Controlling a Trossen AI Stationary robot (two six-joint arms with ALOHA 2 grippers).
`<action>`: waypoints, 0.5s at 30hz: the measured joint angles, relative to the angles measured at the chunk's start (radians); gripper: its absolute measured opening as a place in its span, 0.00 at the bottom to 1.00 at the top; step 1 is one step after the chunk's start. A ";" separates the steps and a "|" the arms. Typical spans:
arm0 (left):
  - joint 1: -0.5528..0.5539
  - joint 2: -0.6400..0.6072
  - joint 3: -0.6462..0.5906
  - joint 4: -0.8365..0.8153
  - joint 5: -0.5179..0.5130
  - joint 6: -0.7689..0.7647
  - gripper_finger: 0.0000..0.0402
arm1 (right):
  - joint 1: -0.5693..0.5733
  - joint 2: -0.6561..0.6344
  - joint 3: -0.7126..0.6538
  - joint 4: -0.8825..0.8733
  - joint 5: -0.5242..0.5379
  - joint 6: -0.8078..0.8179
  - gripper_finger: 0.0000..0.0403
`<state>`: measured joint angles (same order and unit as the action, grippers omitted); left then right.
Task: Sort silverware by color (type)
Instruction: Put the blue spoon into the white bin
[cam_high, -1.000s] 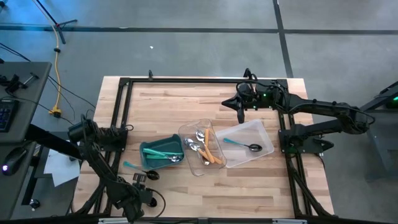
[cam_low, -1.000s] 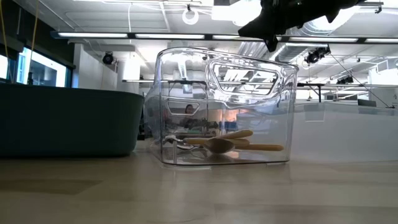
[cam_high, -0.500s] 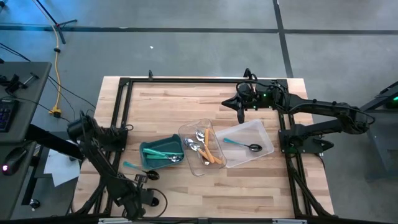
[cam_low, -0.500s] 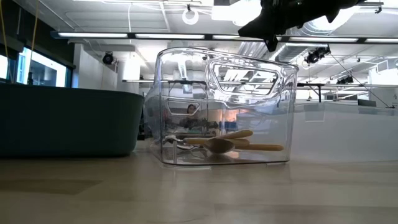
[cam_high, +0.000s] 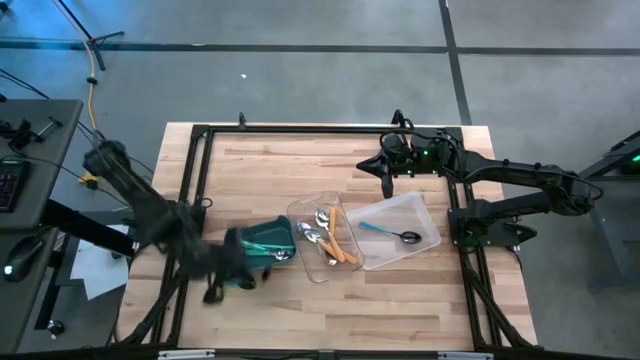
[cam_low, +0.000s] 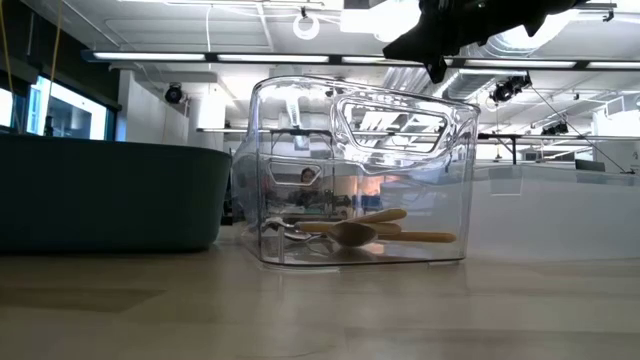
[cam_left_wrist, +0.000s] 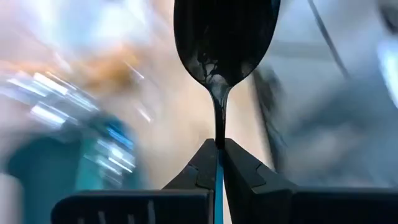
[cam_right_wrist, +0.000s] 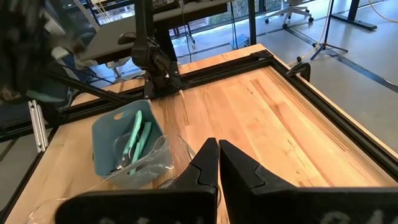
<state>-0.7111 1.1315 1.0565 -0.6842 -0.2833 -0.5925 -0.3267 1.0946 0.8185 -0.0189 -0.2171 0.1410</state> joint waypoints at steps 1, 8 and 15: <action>0.038 -0.037 0.000 0.004 -0.054 0.035 0.00 | 0.000 0.000 0.000 0.000 0.000 0.000 0.00; 0.312 -0.197 0.000 0.091 -0.198 0.345 0.00 | 0.000 0.000 0.000 0.000 -0.002 0.017 0.00; 0.519 -0.218 -0.078 0.387 -0.085 0.554 0.00 | 0.000 0.000 0.000 0.000 -0.024 0.038 0.00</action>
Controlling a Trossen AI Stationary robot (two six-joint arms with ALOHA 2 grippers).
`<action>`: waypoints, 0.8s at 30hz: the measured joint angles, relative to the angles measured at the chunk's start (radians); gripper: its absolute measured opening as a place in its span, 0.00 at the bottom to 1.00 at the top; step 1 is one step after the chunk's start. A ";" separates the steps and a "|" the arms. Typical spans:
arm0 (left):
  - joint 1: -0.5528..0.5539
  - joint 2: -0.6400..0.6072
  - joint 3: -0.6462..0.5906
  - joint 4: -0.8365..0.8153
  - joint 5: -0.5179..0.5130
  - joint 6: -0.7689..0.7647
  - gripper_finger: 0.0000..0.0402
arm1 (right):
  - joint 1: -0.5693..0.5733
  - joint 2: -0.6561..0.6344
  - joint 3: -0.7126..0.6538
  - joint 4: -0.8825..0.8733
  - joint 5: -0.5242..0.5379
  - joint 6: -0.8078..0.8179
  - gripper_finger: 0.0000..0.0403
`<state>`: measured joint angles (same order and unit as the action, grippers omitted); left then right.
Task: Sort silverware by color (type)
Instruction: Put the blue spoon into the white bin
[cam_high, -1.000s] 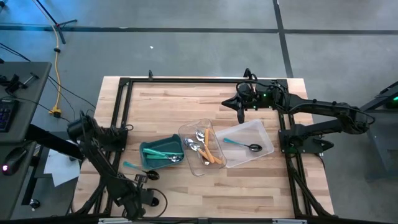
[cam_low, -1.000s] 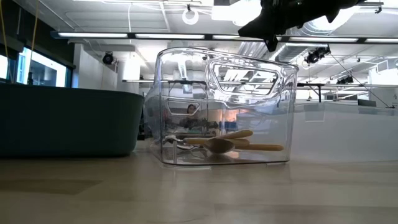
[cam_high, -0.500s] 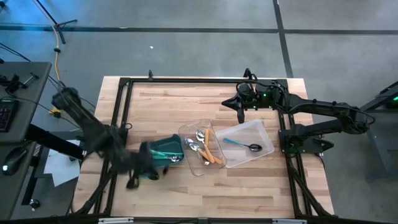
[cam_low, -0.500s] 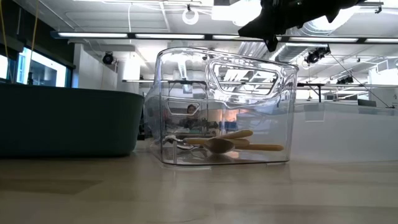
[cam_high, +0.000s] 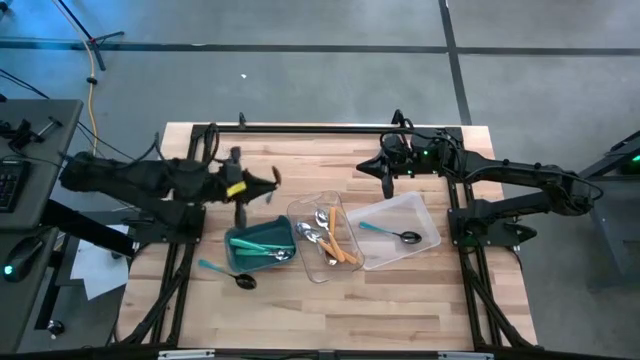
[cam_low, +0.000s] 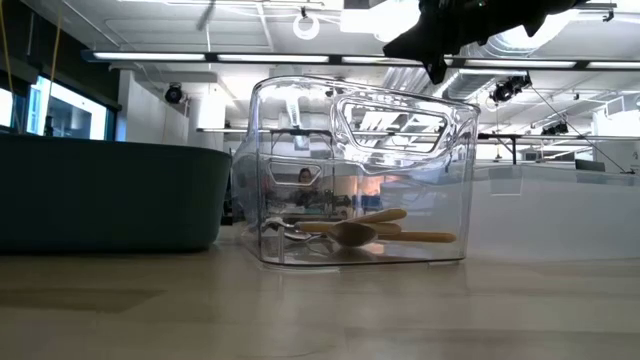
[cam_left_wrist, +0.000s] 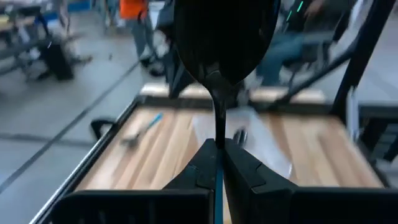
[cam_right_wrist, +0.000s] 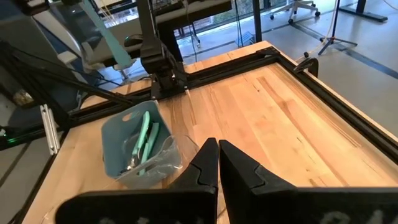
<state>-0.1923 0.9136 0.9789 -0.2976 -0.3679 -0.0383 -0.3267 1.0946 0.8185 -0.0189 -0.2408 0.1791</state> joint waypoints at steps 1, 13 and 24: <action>0.026 0.001 -0.039 0.082 0.040 0.006 0.00 | 0.000 0.000 0.000 0.000 -0.001 0.000 0.00; 0.171 0.120 -0.483 0.871 0.239 -0.290 0.00 | 0.051 0.007 0.000 0.007 -0.055 0.004 0.00; 0.173 0.154 -0.501 0.970 0.219 -0.282 0.00 | 0.069 0.081 0.000 0.052 -0.056 0.007 0.00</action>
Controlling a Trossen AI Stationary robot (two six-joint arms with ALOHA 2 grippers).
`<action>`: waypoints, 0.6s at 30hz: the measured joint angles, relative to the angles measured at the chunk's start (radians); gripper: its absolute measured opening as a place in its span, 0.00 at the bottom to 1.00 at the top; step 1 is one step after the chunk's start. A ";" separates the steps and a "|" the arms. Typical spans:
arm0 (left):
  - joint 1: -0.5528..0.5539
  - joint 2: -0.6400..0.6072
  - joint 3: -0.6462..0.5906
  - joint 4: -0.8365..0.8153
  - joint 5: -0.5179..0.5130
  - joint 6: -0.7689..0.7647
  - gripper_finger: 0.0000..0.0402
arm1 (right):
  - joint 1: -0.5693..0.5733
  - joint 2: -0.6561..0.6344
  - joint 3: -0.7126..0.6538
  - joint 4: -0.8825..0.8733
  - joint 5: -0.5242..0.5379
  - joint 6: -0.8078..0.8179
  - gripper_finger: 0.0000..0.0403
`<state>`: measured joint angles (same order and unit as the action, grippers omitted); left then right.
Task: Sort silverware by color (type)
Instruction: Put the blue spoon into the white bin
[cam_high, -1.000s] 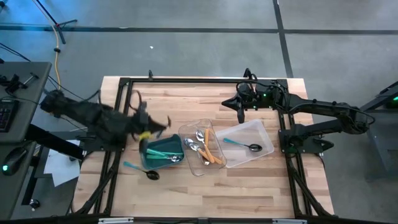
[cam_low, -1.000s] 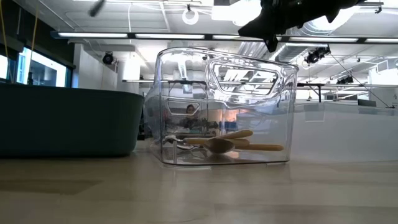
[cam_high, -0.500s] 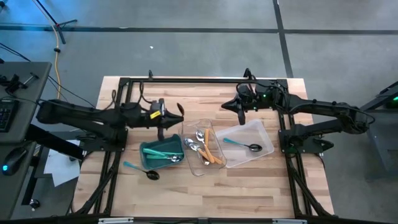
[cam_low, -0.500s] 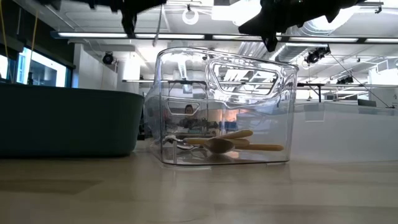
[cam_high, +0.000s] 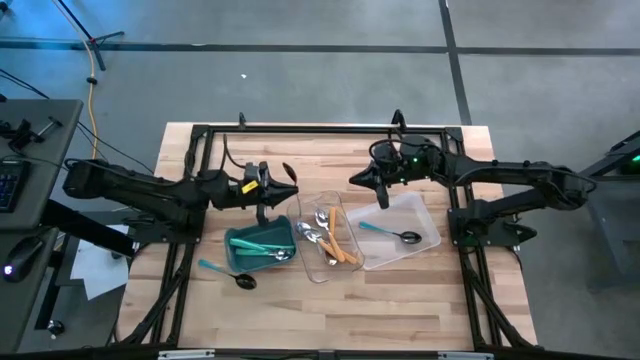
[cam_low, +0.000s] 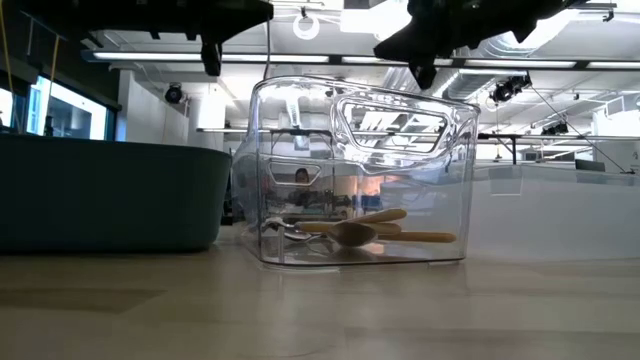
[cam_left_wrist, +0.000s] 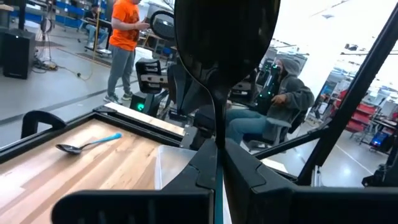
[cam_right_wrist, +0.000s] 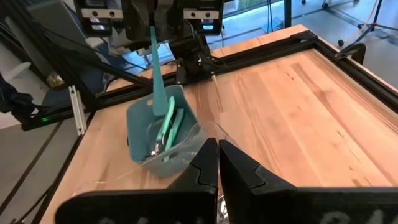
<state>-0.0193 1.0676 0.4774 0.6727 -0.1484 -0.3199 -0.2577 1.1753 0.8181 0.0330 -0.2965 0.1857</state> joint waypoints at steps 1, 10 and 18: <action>0.000 0.000 0.000 0.001 -0.003 0.000 0.00 | 0.000 0.006 0.000 0.003 0.000 0.000 0.00; 0.000 0.000 0.000 0.006 -0.011 0.009 0.00 | 0.000 0.014 0.000 0.061 -0.002 0.013 0.00; 0.021 0.000 0.000 0.007 -0.020 0.009 0.00 | 0.061 0.068 0.000 0.278 -0.003 0.204 0.00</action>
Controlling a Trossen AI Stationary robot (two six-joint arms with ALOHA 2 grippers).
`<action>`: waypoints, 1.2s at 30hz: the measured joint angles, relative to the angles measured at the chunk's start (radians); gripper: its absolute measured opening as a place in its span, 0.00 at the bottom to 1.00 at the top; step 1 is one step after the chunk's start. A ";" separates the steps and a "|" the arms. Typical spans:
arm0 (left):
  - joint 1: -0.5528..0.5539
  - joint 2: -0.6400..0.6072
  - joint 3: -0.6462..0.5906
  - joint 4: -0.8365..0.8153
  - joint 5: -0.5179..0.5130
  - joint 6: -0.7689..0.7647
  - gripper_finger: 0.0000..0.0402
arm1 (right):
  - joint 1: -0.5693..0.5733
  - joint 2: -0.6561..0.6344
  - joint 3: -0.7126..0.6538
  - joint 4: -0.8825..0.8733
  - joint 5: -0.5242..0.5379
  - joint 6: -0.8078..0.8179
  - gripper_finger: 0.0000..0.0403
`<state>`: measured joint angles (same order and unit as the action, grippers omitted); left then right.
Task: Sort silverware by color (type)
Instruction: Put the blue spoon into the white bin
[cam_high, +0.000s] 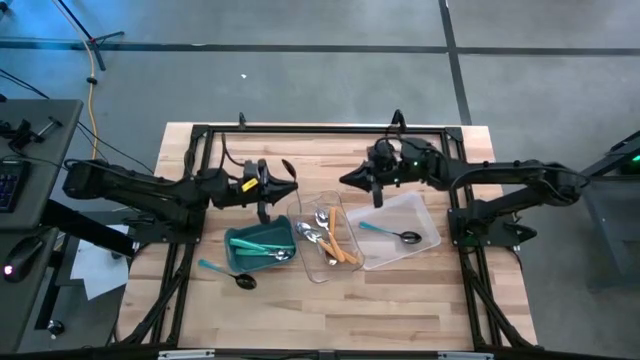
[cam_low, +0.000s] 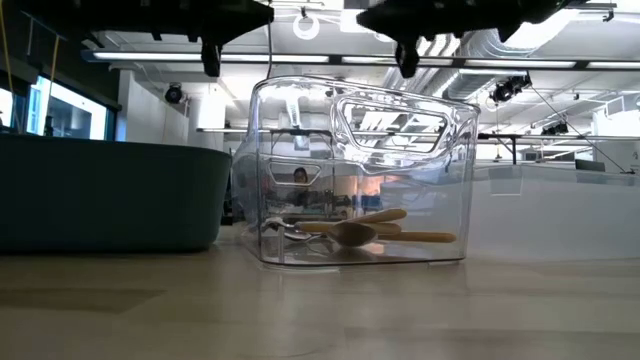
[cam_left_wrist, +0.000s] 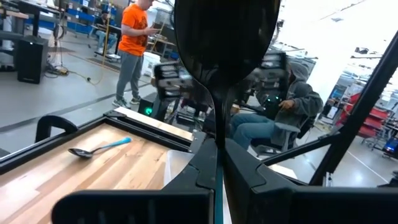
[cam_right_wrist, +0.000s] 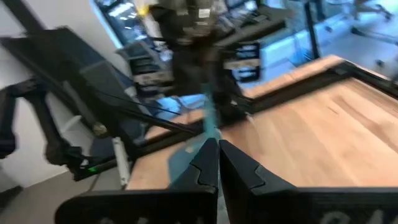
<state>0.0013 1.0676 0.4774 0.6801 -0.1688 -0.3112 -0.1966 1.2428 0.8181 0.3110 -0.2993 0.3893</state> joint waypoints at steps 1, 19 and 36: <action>0.005 0.000 0.000 0.000 0.000 -0.001 0.00 | 0.016 0.017 0.000 0.030 0.000 -0.006 0.00; 0.019 0.191 0.122 0.033 0.014 0.033 0.00 | 0.089 0.202 0.000 0.169 0.185 -0.005 0.39; 0.028 0.343 0.213 0.080 0.073 0.060 0.00 | 0.112 0.219 0.000 0.210 0.168 -0.040 0.52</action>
<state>0.0288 1.4110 0.6905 0.7602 -0.0953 -0.2508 -0.0844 1.4616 0.8181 0.5211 -0.1310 0.3492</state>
